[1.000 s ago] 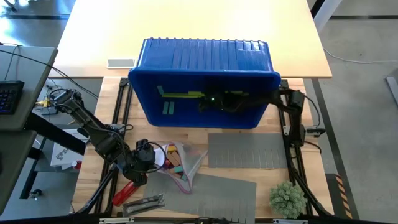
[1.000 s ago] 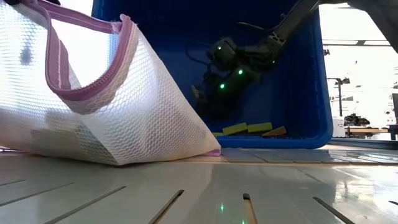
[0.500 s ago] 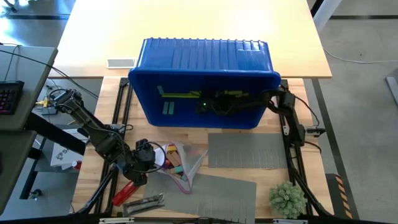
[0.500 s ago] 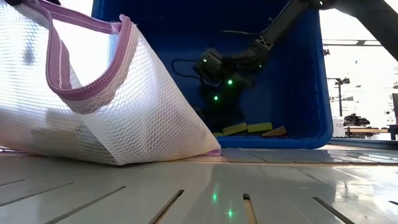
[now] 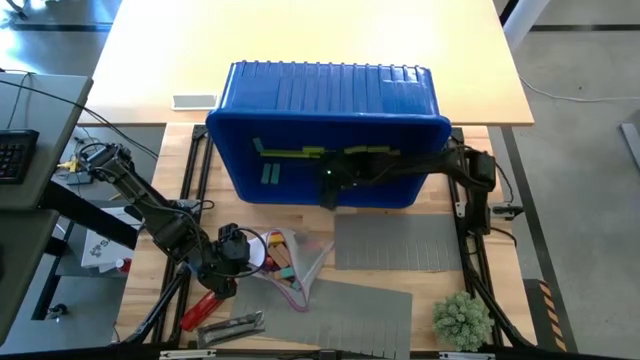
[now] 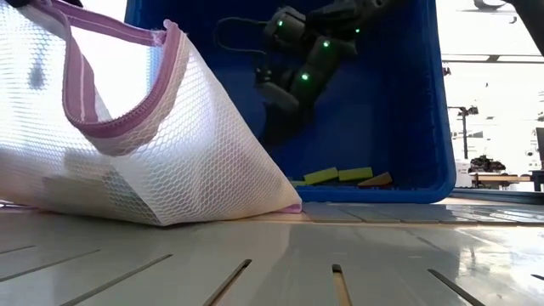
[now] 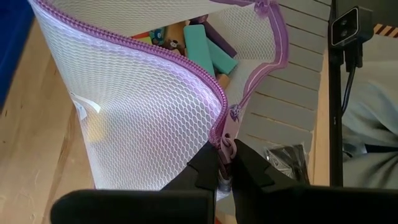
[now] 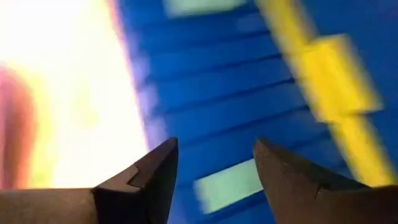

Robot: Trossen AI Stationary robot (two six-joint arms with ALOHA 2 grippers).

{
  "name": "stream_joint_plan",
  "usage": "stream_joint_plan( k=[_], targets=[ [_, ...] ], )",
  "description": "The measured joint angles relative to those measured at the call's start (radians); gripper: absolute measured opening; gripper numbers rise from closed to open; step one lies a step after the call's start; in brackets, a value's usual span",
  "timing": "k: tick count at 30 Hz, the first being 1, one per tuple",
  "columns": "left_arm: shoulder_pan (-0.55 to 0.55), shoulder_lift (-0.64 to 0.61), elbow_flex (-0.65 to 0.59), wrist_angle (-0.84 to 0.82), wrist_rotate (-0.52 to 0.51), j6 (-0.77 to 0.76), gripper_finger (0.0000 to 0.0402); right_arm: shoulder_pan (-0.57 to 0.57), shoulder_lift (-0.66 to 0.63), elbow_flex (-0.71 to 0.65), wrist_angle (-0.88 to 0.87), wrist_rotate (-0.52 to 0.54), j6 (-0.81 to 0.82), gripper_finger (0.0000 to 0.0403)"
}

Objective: Sort blocks

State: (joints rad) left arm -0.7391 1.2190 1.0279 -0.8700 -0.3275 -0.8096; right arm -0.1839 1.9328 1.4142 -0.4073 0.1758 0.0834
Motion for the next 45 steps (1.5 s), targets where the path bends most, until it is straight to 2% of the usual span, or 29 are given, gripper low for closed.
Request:
stream_joint_plan(
  k=[3,4,6,9,14,18,25,31,38,45],
  targets=[
    [0.000,0.000,0.000,0.000,-0.001,0.000,0.0001,0.002,0.004,-0.007,-0.054,-0.154,-0.159,0.0197],
    [0.000,0.000,0.000,0.000,-0.001,0.000,0.0001,0.002,0.009,-0.008,-0.061,-0.168,-0.161,0.0197],
    [0.000,0.000,0.000,0.001,-0.006,0.000,0.0001,-0.006,0.020,-0.006,-0.041,-0.131,-0.064,0.0197],
    [0.000,0.000,0.000,0.001,-0.016,0.001,0.0001,-0.017,0.043,-0.006,-0.045,0.015,0.114,0.0197],
    [0.000,0.000,0.000,0.000,-0.023,0.001,0.0001,0.015,0.071,-0.005,-0.040,0.228,0.260,0.0197],
    [0.000,0.000,0.000,-0.001,-0.023,0.001,0.0001,0.012,0.116,-0.006,-0.031,0.189,0.381,0.0197],
    [0.000,0.000,0.000,0.000,-0.024,0.002,0.0001,0.009,0.178,-0.001,-0.014,0.185,0.528,0.0197],
    [0.000,0.000,0.000,0.000,-0.024,0.002,0.0001,0.005,0.202,0.000,0.013,0.148,0.499,0.0187],
    [0.000,0.000,0.000,0.000,-0.024,0.001,0.0001,0.008,0.188,-0.003,0.046,0.145,0.428,0.0090],
    [0.000,0.000,0.000,-0.001,-0.024,0.001,0.0001,0.037,0.128,-0.009,0.011,0.130,0.300,0.0088]
  ],
)
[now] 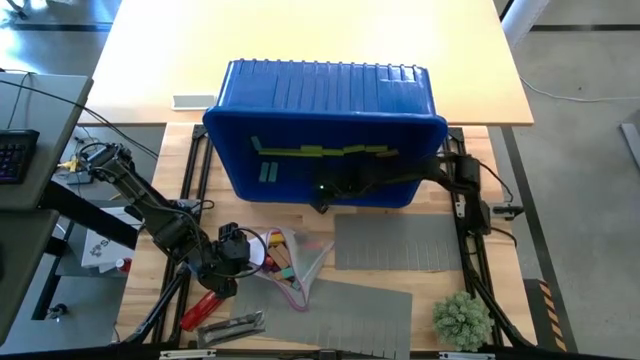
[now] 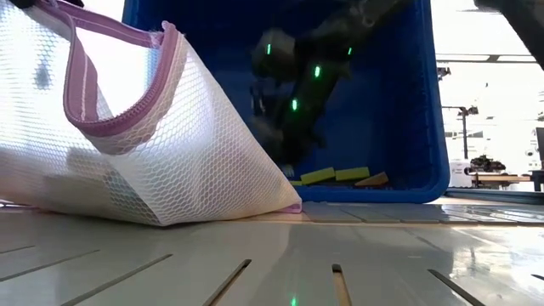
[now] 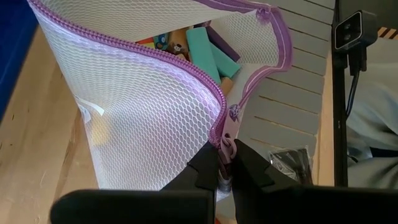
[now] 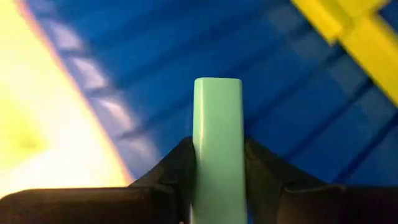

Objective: Sort blocks

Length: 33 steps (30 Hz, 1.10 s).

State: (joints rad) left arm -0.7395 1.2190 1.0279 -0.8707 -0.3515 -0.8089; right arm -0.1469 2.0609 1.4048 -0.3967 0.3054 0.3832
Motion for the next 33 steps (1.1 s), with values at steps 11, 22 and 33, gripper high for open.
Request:
stream_joint_plan(
  k=[11,22,33],
  targets=[
    [0.000,0.000,0.000,0.001,-0.023,0.001,0.0001,0.271,-0.203,0.021,0.031,0.063,-0.041,0.0088],
    [0.000,0.001,0.000,0.007,-0.034,0.000,0.0001,0.551,-0.129,0.021,0.651,0.114,-0.291,0.0088],
    [0.000,0.001,0.000,0.010,-0.033,-0.002,0.0001,0.546,0.007,0.021,0.958,0.105,-0.313,0.0088]
  ],
)
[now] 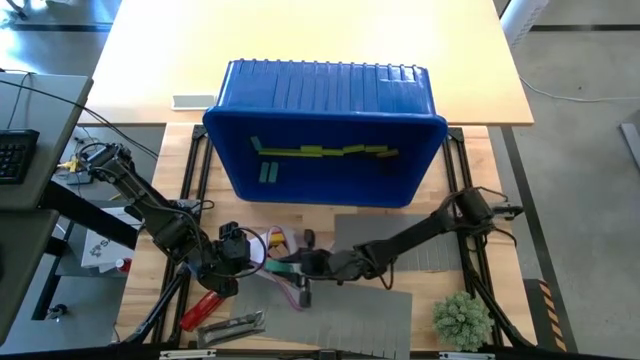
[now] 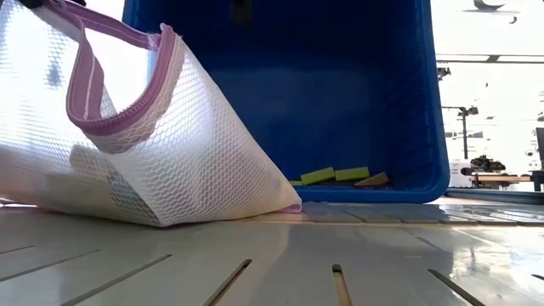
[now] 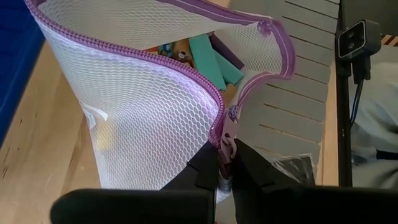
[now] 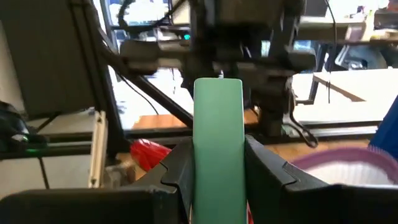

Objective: Sort blocks

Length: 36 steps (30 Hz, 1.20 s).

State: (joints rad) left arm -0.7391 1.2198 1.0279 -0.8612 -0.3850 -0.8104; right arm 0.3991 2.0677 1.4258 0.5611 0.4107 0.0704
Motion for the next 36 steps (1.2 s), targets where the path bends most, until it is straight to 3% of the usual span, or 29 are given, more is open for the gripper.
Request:
stream_joint_plan(
  k=[6,13,19,26,32,36],
  targets=[
    [0.000,0.000,0.000,0.001,0.009,0.000,0.0001,-0.024,0.048,0.000,-0.007,-0.001,0.044,0.0089],
    [0.000,0.000,0.000,0.002,0.009,0.000,0.0001,-0.037,0.043,0.000,-0.042,0.002,0.059,0.0187],
    [0.000,0.000,0.000,0.002,0.008,0.001,0.0001,-0.047,-0.018,0.000,-0.108,0.010,0.060,0.0218],
    [0.000,0.000,0.000,0.001,0.009,0.001,0.0001,-0.101,-0.193,0.004,-0.383,0.228,-0.006,0.0221],
    [0.000,0.000,0.000,0.001,0.008,0.001,0.0001,-0.275,-0.194,0.000,-0.662,0.069,0.154,0.0222],
    [0.000,0.000,0.000,0.001,0.008,0.001,0.0001,-0.392,-0.146,0.000,-0.691,-0.008,0.064,0.0222]
  ],
)
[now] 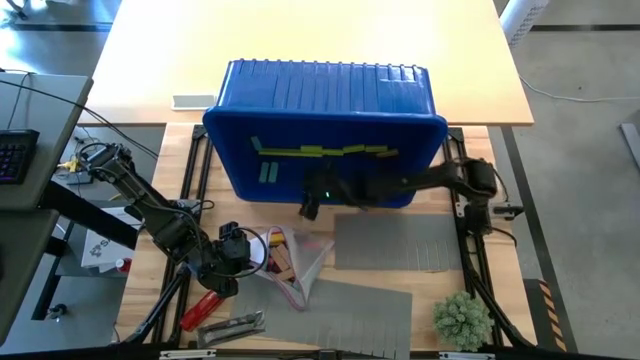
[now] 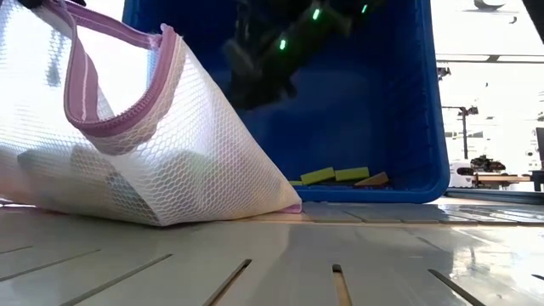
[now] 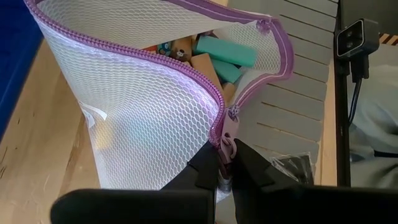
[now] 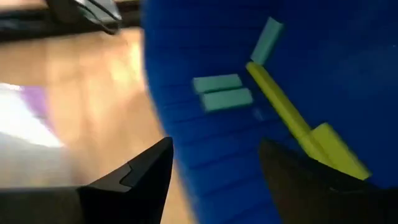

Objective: Sort blocks

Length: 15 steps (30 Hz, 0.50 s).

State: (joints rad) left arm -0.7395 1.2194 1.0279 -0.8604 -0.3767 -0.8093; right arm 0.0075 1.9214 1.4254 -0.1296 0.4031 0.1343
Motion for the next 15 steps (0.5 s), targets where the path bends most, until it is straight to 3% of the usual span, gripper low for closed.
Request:
stream_joint_plan(
  k=[7,11,15],
  targets=[
    [0.000,0.000,0.000,-0.001,0.000,0.000,0.0001,-0.147,0.143,0.000,0.196,-0.213,-0.114,0.0222],
    [0.000,0.000,0.000,-0.001,0.000,0.000,0.0001,-0.183,0.250,0.005,0.453,-0.302,-0.109,0.0222],
    [0.000,0.000,0.000,-0.002,0.000,0.001,0.0001,-0.184,0.396,0.127,0.511,-0.334,-0.107,0.0222]
  ],
)
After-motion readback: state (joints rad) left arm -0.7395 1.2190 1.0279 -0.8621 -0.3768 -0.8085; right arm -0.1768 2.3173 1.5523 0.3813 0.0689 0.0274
